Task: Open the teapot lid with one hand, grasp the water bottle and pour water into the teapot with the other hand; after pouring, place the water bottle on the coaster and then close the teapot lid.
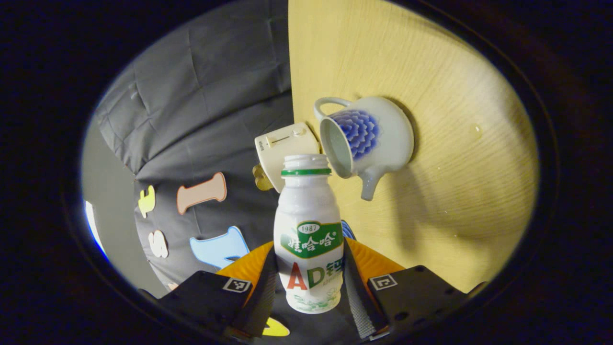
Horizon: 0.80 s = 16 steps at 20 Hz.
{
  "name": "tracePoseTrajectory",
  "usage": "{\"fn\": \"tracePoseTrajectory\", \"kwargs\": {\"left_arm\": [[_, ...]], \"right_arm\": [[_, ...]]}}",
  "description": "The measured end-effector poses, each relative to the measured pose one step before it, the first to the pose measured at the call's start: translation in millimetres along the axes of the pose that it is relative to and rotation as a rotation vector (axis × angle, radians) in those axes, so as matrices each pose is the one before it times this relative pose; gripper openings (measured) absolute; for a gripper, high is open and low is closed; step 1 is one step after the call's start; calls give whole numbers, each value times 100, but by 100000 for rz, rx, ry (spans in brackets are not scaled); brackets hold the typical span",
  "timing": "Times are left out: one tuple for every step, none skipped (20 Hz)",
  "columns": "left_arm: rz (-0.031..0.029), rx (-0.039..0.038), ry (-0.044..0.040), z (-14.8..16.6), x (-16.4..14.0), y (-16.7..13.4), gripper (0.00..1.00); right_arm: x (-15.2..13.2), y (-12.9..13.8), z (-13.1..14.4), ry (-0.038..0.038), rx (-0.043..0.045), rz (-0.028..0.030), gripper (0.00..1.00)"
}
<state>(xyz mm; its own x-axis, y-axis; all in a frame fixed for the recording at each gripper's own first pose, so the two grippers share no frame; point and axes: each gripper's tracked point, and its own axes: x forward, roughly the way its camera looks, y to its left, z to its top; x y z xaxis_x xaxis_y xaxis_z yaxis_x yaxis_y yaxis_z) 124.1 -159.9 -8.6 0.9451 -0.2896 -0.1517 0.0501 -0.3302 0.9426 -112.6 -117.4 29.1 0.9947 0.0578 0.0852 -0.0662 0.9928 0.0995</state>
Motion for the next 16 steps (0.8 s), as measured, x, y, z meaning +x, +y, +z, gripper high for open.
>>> {"fn": "tracePoseTrajectory", "kwargs": {"left_arm": [[-130, -5875, -259, -409, 0, -509, 75], [608, -5227, -412, -310, -105, -28, 75], [196, -10244, -169, -668, -355, -414, 75], [-130, -8504, 252, -777, -100, -389, 75], [709, -7143, 24, -585, -222, -117, 75], [798, -6897, -334, -389, -179, -133, 75], [2581, -11649, -1029, -557, 86, 441, 75], [1976, -8007, -1146, -163, 244, 508, 69], [1070, -11823, -1456, -420, 355, 512, 80], [-1058, -10318, -677, -521, 238, 148, 80], [1736, -4635, -858, -244, -28, 712, 80], [1579, -3260, -829, -57, 243, 175, 80], [890, -5965, -1104, -253, 276, -186, 70], [332, -5478, -782, -248, 337, 166, 80], [-2, -5553, -258, -90, 394, 255, 80], [-316, -5412, -240, 17, -265, 178, 80]], "right_arm": [[67, 100, 89, 135, -1047, -177, 3], [39, 101, 197, -232, -371, -44, 3], [-21, 455, 643, -925, -98, 536, 3], [60, 229, 314, -362, -686, 145, 3], [120, 128, 212, -153, -1247, -74, 3], [224, 122, 230, 129, -1592, -32, 3], [501, 579, 598, 15, -2335, 791, 3], [390, 316, 451, -251, -1332, 500, 3], [927, 369, 560, -357, -2043, 639, 3], [1235, 143, 82, 1251, -3301, -665, 3], [1026, -64, -368, 2200, -2806, -1281, 3], [950, 457, -69, 974, -1375, 240, 3], [1097, 1015, 441, 24, -129, 1218, 3], [904, 213, 17, 258, -438, 164, 3], [953, 53, -10, 257, -845, -91, 3], [971, 26, 135, -254, -413, -48, 3]]}}
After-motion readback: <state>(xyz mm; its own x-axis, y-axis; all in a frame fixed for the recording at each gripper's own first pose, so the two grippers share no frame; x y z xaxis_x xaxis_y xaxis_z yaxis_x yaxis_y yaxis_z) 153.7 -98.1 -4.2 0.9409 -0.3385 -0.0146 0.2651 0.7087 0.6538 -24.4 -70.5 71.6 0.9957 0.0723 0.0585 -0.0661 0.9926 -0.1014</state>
